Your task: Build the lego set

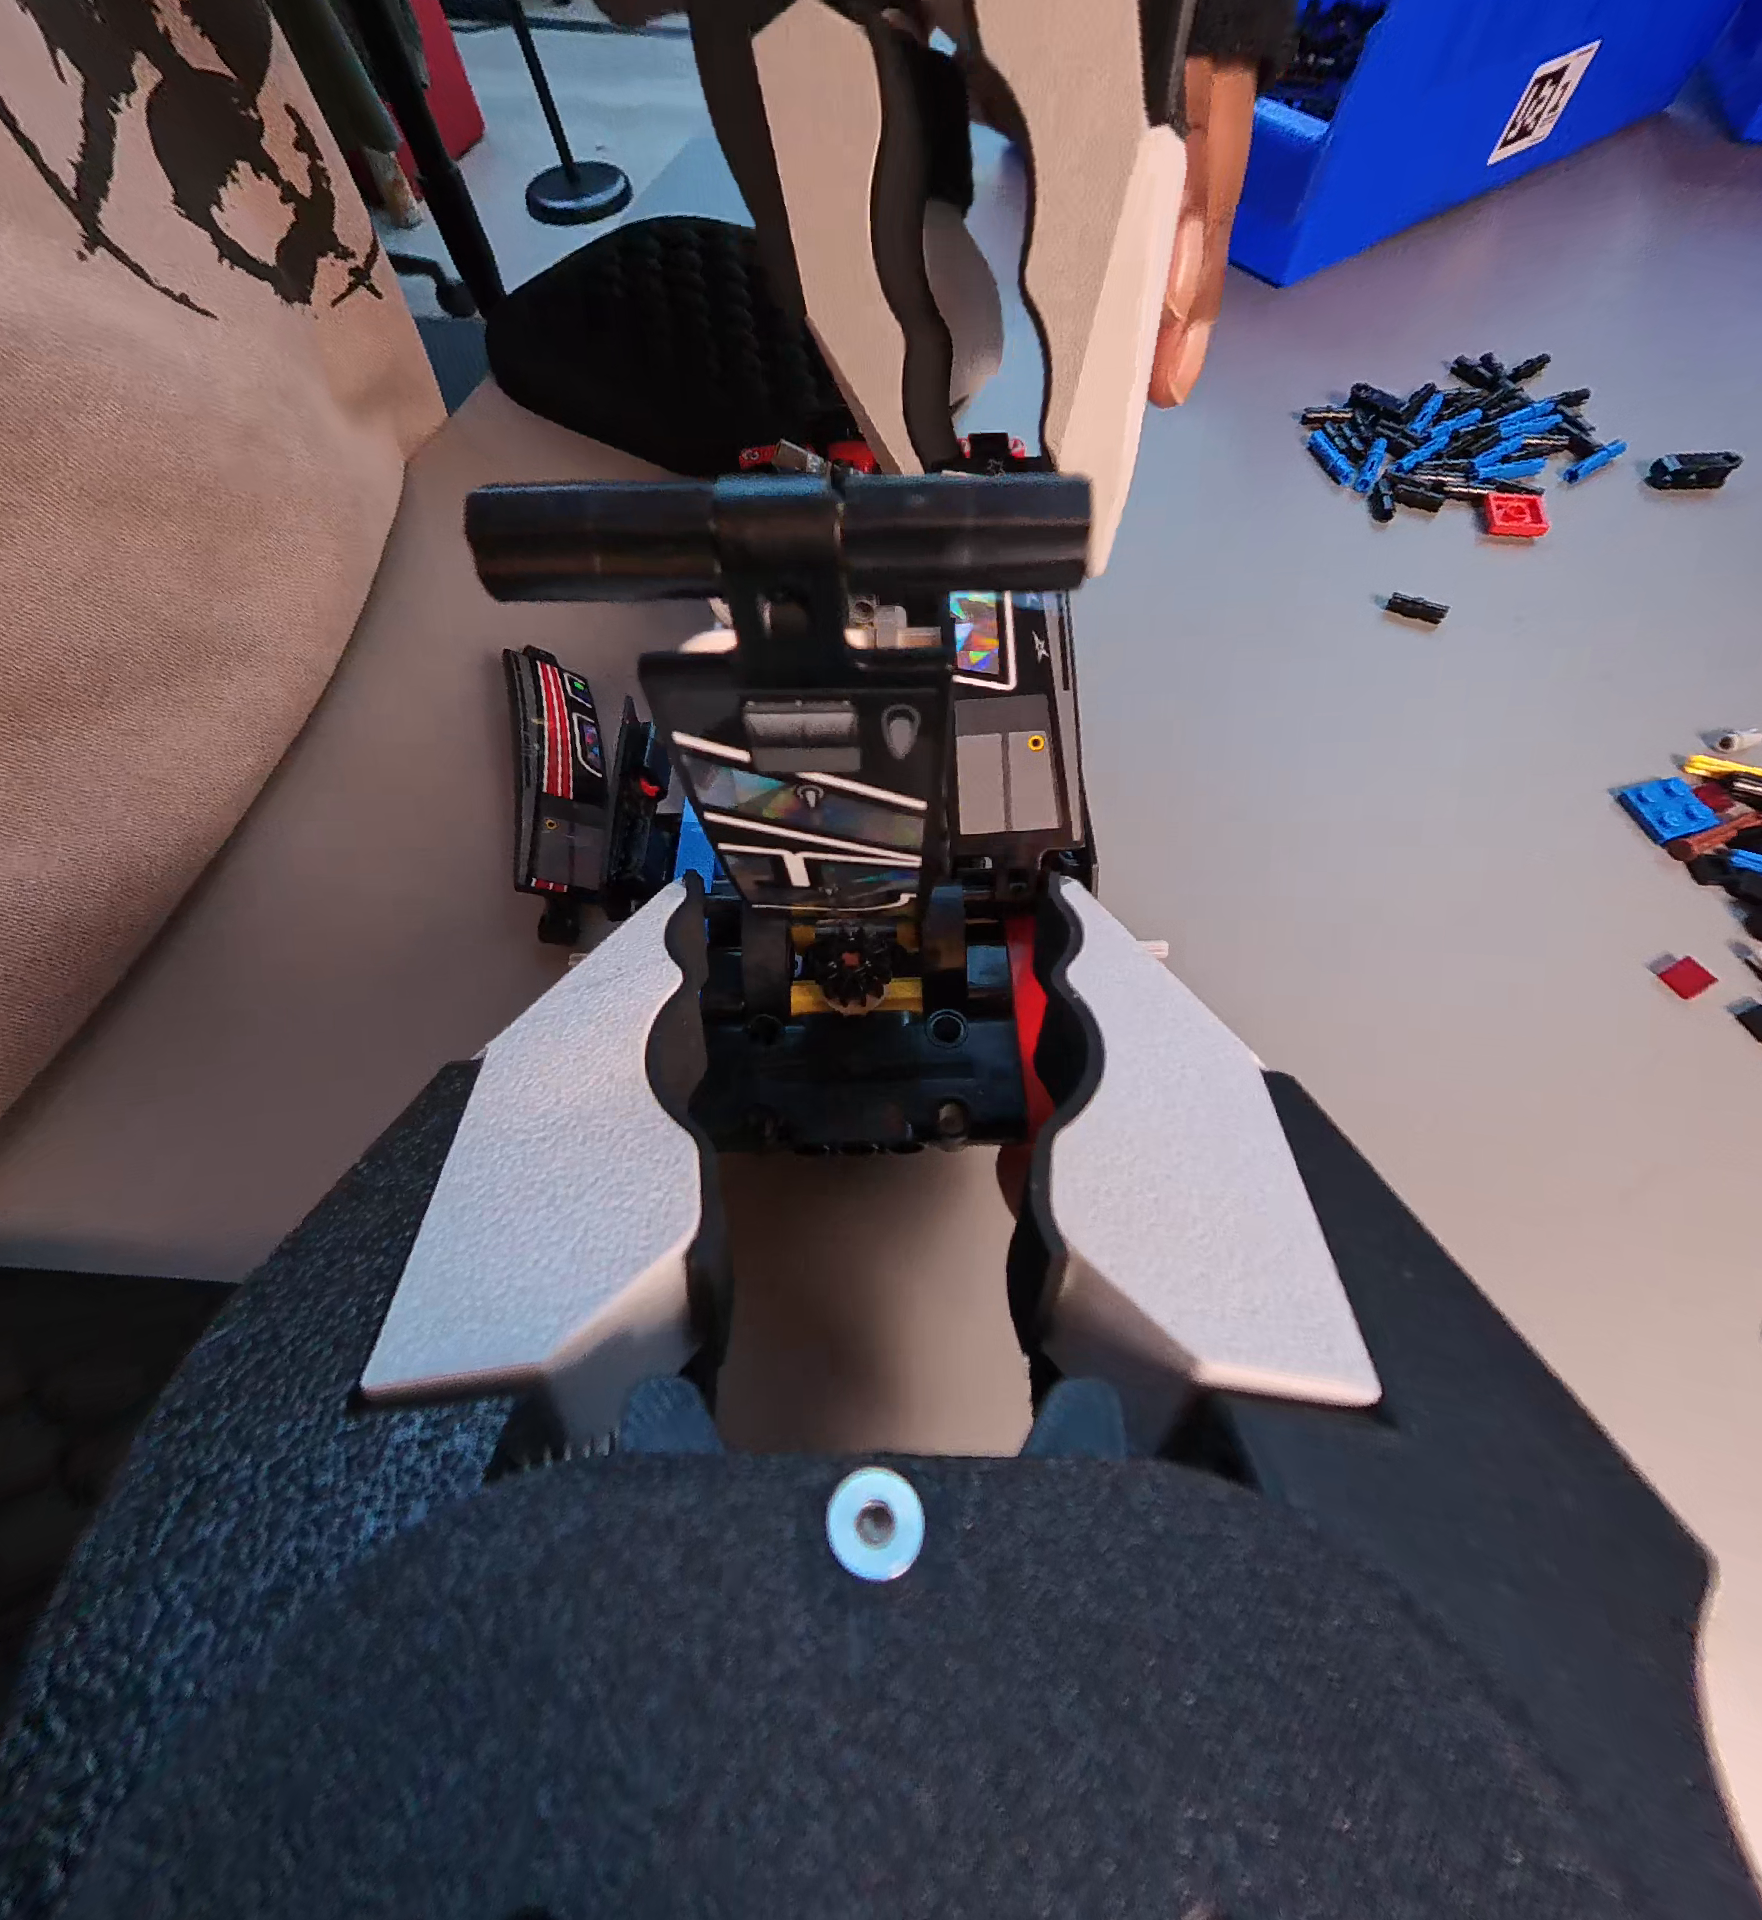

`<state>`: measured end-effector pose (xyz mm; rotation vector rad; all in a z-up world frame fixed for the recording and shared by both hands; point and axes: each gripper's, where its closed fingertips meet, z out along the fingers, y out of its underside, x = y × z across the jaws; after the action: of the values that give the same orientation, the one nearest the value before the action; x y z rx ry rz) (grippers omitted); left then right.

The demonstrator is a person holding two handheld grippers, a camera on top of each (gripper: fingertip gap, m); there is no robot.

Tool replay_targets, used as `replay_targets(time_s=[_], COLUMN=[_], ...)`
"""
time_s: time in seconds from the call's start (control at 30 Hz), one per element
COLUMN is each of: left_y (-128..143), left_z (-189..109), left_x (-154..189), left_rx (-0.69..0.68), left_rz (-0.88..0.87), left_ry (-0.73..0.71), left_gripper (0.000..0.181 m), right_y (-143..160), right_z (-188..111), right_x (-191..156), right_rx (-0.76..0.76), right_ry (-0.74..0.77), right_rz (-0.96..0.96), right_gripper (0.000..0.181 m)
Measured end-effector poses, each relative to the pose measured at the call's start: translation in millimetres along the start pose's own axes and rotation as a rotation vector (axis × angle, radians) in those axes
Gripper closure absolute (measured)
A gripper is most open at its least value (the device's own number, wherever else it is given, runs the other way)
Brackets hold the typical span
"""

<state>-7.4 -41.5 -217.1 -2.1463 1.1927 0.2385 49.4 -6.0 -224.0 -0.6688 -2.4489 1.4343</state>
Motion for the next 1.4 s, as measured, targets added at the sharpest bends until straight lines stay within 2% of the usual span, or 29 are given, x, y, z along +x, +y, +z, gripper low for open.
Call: replay_targets(time_s=[0.03, 0.27, 0.5, 0.6, 0.8, 0.9, 1.0, 1.1, 1.2, 1.27, 1.4], left_y=[0, -1, -5, -10, -3, -4, -1, -2, -5, -7, -15], left_z=[0, 0, -2, -5, 0, -2, -7, -11, -11, -10, -13], left_x=[2, 14, 15, 18, 15, 12, 13, 13, 14, 12, 5], left_rx=[0.004, 0.021, 0.028, 0.08, 0.086, 0.11, 0.135, 0.192, 0.223, 0.248, 0.307], left_rz=[-0.025, -0.114, -0.076, -0.081, -0.097, -0.167, -0.295, -0.383, -0.388, -0.384, -0.37], left_ry=[0.03, 0.182, 0.179, 0.197, 0.162, 0.175, 0.218, 0.215, 0.19, 0.167, 0.147], left_gripper=[0.159, 0.158, 0.157, 0.156, 0.155, 0.153, 0.139, 0.142, 0.148, 0.159, 0.161], right_y=[0, 0, -1, -1, -2, -3, -2, -3, -6, -9, -5], right_z=[0, 2, 1, 1, 1, 0, -1, -1, -8, -18, -36], right_x=[0, -3, -4, -7, -5, -5, -4, -9, -9, -6, -7], right_rx=[0.002, 0.044, 0.058, 0.07, 0.104, 0.115, 0.112, 0.104, 0.114, 0.145, 0.158], right_ry=[0.004, 0.006, 0.016, 0.018, 0.039, 0.045, 0.058, 0.036, 0.053, 0.087, 0.191], right_rz=[-0.005, -0.001, -0.032, -0.043, -0.019, -0.021, -0.021, 0.001, 0.027, 0.069, 0.125], right_gripper=[0.118, 0.119, 0.121, 0.126, 0.127, 0.126, 0.121, 0.111, 0.108, 0.112, 0.121])
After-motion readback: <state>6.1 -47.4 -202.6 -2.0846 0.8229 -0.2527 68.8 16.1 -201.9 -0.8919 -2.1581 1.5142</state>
